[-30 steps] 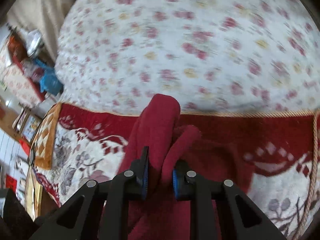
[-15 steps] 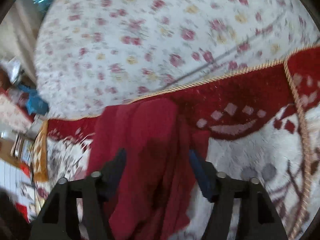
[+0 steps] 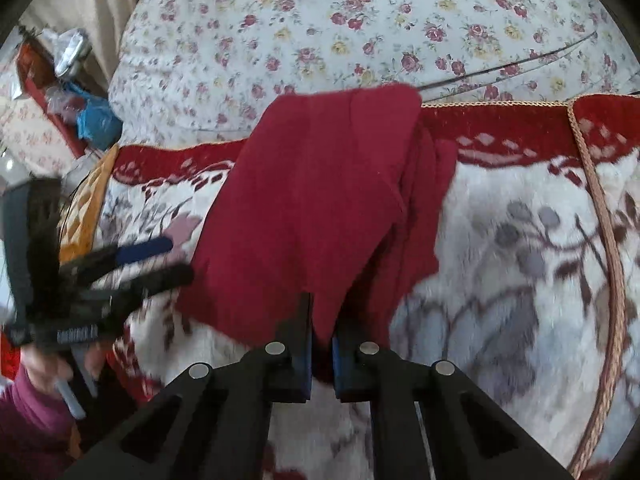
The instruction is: Fold small clothes
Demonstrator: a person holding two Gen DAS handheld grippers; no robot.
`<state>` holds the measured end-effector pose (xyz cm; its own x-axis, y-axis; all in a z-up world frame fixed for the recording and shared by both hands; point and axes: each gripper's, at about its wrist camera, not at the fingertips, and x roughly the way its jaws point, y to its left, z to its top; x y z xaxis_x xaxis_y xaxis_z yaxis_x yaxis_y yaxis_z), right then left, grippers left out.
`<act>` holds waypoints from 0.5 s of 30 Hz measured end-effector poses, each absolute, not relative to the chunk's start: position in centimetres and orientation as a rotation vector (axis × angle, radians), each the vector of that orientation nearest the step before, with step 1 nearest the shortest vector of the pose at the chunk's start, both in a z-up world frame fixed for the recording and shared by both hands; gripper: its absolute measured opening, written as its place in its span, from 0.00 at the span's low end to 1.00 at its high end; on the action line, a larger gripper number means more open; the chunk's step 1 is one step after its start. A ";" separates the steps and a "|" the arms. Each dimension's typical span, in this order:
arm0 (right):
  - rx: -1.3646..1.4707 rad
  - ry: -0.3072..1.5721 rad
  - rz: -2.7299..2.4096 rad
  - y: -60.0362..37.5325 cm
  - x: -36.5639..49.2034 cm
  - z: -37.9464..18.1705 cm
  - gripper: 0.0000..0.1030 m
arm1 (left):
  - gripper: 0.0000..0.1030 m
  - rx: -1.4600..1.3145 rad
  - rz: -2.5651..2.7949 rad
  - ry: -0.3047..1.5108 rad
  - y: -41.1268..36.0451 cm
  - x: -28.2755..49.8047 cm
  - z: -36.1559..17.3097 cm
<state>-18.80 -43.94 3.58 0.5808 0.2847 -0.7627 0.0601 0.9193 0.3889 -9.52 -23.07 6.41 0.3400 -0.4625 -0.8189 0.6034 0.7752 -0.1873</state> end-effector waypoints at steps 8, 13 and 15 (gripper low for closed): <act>0.513 0.940 0.129 -46.5 -20.0 4.2 0.16 | 0.70 0.157 -0.659 0.969 -24.4 -8.8 6.6; 0.541 0.784 0.044 -48.5 -18.6 8.3 0.71 | 0.70 0.155 -0.652 0.989 -25.6 -8.2 5.6; 0.519 0.805 0.032 -48.4 -16.0 8.3 0.71 | 0.70 0.159 -0.647 0.996 -26.0 -8.2 5.2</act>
<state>-16.00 -48.36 8.26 0.6996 0.2207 -0.6796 0.1663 0.8747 0.4552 -8.15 -25.99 5.18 0.3750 -0.4332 -0.8195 0.5732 0.8032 -0.1623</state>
